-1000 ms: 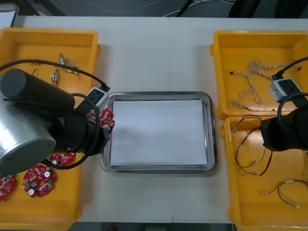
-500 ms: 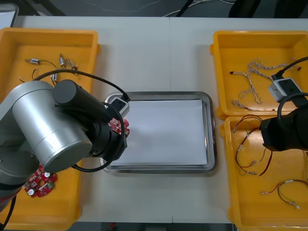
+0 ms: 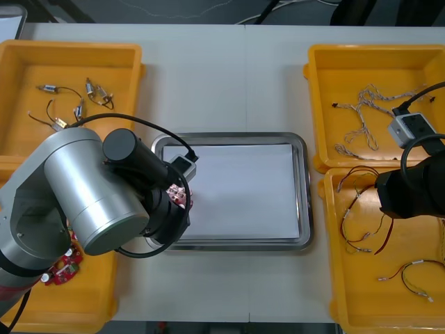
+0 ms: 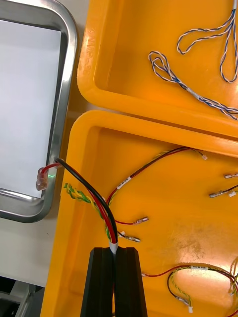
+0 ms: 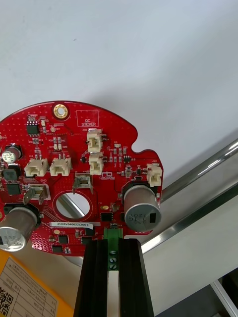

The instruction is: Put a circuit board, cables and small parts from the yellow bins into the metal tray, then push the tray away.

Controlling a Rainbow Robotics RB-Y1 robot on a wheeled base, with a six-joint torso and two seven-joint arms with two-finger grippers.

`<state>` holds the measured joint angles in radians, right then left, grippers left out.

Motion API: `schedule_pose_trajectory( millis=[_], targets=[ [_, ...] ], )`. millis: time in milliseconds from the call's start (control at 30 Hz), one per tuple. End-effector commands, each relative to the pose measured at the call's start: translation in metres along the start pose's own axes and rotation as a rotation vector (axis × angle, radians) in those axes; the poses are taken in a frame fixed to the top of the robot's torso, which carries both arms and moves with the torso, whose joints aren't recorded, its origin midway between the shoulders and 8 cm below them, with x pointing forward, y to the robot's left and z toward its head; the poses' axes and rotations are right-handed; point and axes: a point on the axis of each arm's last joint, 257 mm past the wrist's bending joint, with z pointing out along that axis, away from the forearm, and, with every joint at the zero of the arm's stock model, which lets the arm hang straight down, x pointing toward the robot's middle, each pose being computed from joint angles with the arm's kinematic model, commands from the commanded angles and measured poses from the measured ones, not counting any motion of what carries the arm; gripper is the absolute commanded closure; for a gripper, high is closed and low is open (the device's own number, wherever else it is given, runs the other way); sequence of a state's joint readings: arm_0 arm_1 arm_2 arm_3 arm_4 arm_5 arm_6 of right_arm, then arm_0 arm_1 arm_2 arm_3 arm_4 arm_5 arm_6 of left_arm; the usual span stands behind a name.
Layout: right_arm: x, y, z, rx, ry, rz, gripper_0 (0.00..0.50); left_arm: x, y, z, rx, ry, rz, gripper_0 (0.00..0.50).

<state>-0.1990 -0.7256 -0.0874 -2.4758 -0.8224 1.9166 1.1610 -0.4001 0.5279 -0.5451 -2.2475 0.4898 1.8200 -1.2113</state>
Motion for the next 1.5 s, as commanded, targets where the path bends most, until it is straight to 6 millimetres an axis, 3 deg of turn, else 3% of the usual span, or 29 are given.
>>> schedule_pose_trajectory(
  millis=[33, 233, 633, 1133, 1500],
  targets=[
    [-0.008, -0.003, -0.010, 0.034, -0.029, -0.088, 0.500, -0.022, -0.020, -0.002, 0.023, -0.020, -0.093, 0.500],
    [-0.008, -0.003, -0.010, 0.034, -0.029, -0.088, 0.500, -0.027, -0.026, 0.006, 0.023, -0.015, -0.086, 0.500],
    [-0.008, -0.003, -0.010, 0.034, -0.029, -0.088, 0.500, -0.011, -0.029, 0.017, 0.007, 0.031, -0.059, 0.500],
    [-0.008, -0.003, -0.010, 0.034, -0.029, -0.088, 0.500, -0.018, -0.029, 0.037, -0.004, 0.014, -0.074, 0.500],
    [-0.008, -0.003, -0.010, 0.034, -0.029, -0.088, 0.500, -0.019, -0.031, 0.037, -0.001, 0.013, -0.076, 0.500]
  ],
)
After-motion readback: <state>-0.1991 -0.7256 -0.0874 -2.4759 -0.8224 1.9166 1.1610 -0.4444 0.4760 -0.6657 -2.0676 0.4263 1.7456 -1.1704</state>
